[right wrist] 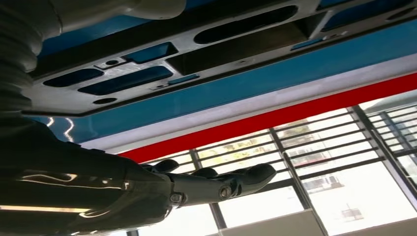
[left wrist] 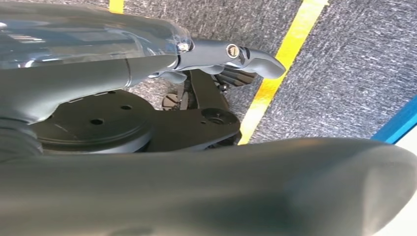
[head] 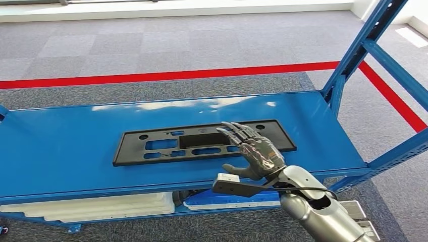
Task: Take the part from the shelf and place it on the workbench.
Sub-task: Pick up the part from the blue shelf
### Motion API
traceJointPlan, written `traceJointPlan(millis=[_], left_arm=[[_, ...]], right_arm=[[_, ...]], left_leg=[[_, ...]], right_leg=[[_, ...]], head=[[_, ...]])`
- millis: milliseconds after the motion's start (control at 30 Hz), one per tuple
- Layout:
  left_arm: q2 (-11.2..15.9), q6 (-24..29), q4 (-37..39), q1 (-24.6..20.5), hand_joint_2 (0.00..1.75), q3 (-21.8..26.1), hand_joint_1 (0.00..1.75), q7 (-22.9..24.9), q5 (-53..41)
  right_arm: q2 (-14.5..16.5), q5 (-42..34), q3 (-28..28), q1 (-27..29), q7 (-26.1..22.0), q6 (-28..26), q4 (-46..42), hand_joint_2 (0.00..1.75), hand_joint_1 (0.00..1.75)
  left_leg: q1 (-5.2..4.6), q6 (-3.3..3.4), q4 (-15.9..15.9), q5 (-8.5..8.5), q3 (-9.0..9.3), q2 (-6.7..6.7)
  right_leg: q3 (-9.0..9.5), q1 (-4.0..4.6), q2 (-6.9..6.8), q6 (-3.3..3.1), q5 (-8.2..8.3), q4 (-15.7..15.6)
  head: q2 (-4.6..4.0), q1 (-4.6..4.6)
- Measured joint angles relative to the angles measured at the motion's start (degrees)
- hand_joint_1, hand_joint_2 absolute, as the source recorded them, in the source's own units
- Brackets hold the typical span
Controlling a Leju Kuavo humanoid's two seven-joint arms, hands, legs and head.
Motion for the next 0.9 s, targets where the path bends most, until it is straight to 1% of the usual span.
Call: traceJointPlan(millis=[267, 500, 667, 900], left_arm=[[-0.13, 0.18, 0.00, -0.03, 0.00, 0.09, 0.00, 0.00, -0.79], [-0.16, 0.19, 0.00, -0.09, 0.00, 0.08, 0.00, 0.00, -1.62], [-0.16, 0.15, 0.00, -0.13, 0.00, 0.08, 0.00, 0.06, -2.29], [-0.16, -0.06, 0.00, -0.20, 0.00, 0.08, 0.00, 0.04, -3.34]], right_arm=[[1.14, 6.52, 2.16, 0.03, 4.48, -1.26, 1.31, 1.75, 0.00], [1.91, 7.02, 2.11, 0.02, 5.49, -1.13, 3.81, 1.75, 0.00], [2.69, 6.60, 0.10, -0.19, 6.14, -1.00, 7.09, 1.75, 0.00], [4.11, 6.80, -4.65, -1.03, 6.16, -1.13, 12.31, 1.75, 0.00]], left_leg=[[0.00, 0.00, 0.00, 0.00, 0.01, 0.00], [0.00, 0.00, 0.00, 0.00, 0.02, 0.00], [0.00, 0.00, 0.00, 0.00, 0.02, 0.00], [0.00, 0.00, 0.00, 0.00, 0.03, 0.00]], right_leg=[[0.00, 0.00, 0.00, 0.00, 0.00, 0.00], [0.01, 0.00, 0.00, 0.00, 0.00, 0.00], [0.02, 0.00, 0.00, 0.00, 0.00, 0.00], [0.02, 0.00, 0.00, 0.00, 0.00, 0.00]], head=[[-0.01, 0.00], [-0.01, 0.00], [-0.01, 0.00], [-0.01, 0.00]])
